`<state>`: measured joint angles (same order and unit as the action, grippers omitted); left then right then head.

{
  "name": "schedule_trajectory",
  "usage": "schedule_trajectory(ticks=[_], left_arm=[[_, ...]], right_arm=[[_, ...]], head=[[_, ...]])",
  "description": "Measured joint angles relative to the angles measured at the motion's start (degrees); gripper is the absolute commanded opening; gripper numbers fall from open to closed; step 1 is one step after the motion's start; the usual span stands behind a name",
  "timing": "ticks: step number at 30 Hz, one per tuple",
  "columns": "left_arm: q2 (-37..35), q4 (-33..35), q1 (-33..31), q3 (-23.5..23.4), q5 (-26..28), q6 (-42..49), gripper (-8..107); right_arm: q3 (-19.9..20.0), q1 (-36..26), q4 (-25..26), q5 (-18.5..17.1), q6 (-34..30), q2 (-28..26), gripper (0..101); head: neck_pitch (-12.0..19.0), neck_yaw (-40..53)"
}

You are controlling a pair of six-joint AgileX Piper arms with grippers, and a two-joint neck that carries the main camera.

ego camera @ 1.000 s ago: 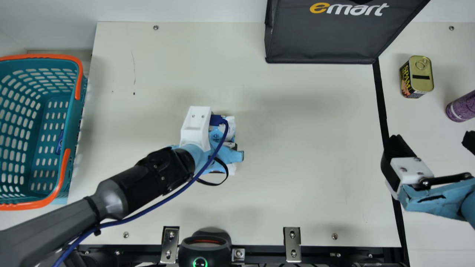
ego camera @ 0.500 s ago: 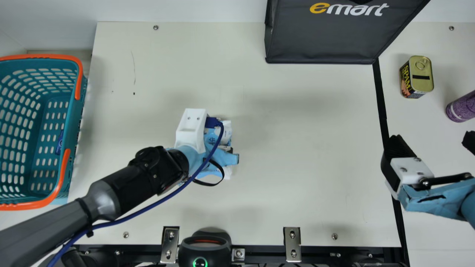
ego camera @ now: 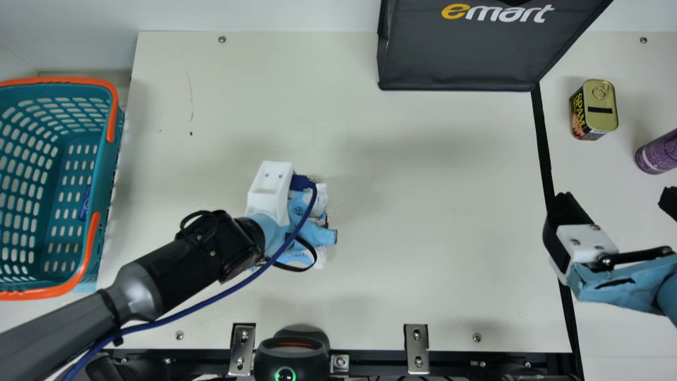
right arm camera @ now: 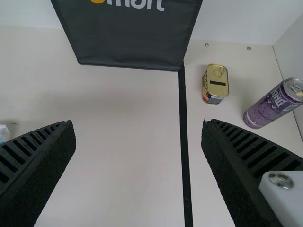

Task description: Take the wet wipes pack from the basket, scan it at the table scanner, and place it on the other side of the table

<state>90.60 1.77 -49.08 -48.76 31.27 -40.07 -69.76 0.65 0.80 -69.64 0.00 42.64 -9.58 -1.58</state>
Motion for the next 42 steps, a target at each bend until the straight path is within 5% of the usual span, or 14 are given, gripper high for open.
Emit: schedule_trajectory(ticks=[21, 42], left_arm=[[-0.15, 20.49, 5.21, -2.05, 11.26, 15.32, -8], [3.83, 34.0, 9.52, -4.23, 14.26, 27.05, -8]], right_arm=[[0.0, 0.0, 0.0, -0.01, 0.0, 0.0, 95], [0.0, 0.0, 0.0, -0.01, 0.0, 0.0, 95]], head=[[-0.09, 0.0], [0.0, 0.0]])
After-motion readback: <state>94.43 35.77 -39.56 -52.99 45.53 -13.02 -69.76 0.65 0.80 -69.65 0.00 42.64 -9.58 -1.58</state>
